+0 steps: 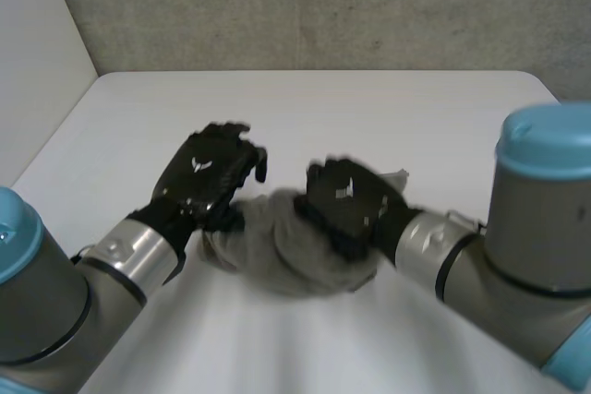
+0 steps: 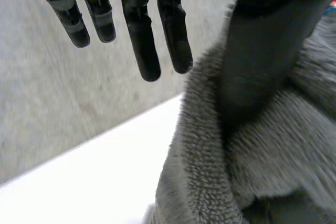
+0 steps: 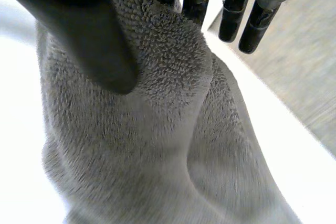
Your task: Fold the towel.
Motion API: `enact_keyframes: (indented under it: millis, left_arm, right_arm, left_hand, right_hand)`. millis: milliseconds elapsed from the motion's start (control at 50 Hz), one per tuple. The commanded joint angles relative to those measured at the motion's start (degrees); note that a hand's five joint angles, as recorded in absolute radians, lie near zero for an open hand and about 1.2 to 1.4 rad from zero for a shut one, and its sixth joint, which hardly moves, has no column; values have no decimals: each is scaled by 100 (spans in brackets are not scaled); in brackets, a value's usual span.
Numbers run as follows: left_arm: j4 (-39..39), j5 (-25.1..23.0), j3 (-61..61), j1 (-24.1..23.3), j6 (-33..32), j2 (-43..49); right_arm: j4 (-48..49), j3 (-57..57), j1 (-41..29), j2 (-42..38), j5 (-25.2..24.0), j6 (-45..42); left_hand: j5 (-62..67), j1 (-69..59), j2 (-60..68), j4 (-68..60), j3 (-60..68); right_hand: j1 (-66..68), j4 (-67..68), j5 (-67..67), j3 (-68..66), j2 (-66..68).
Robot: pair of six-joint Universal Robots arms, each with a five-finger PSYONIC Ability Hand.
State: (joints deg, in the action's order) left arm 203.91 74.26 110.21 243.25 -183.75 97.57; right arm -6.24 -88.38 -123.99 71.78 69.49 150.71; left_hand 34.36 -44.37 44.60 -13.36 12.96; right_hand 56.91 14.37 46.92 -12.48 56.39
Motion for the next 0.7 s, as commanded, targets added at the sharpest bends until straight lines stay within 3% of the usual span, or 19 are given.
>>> enact_keyframes:
  millis: [20,200,340,560,700]
  left_arm:
    - [-255,-8,142,416,-371,43]
    - [-387,-26,-324,531,-671,-19]
    - [-388,-61,-650,487,-671,78]
    - [-396,-1263,-1404,469,-689,666]
    - [-527,-1450,-2089,487,-698,1167]
  right_arm:
    - [-71,-232,85,177,328,-103]
    - [-18,-355,551,705,337,871]
    - [237,-645,1060,768,285,952]
    - [237,-294,1474,48,320,943]
    - [237,-197,1501,-374,276,952]
  left_hand:
    - [-955,957,-979,336,-296]
    - [-1546,1548,-1571,336,-296]
    - [-1648,1650,-1672,336,-296]
    - [-1698,1700,-1722,336,-296]
    - [-1816,1818,-1841,336,-296]
  right_hand:
    - [-4691,-437,-4692,248,-4639]
    - [-4691,-437,-4692,248,-4639]
    - [-4691,-437,-4692,248,-4639]
    - [-4691,-437,-4692,248,-4639]
    - [-4691,-437,-4692,248,-4639]
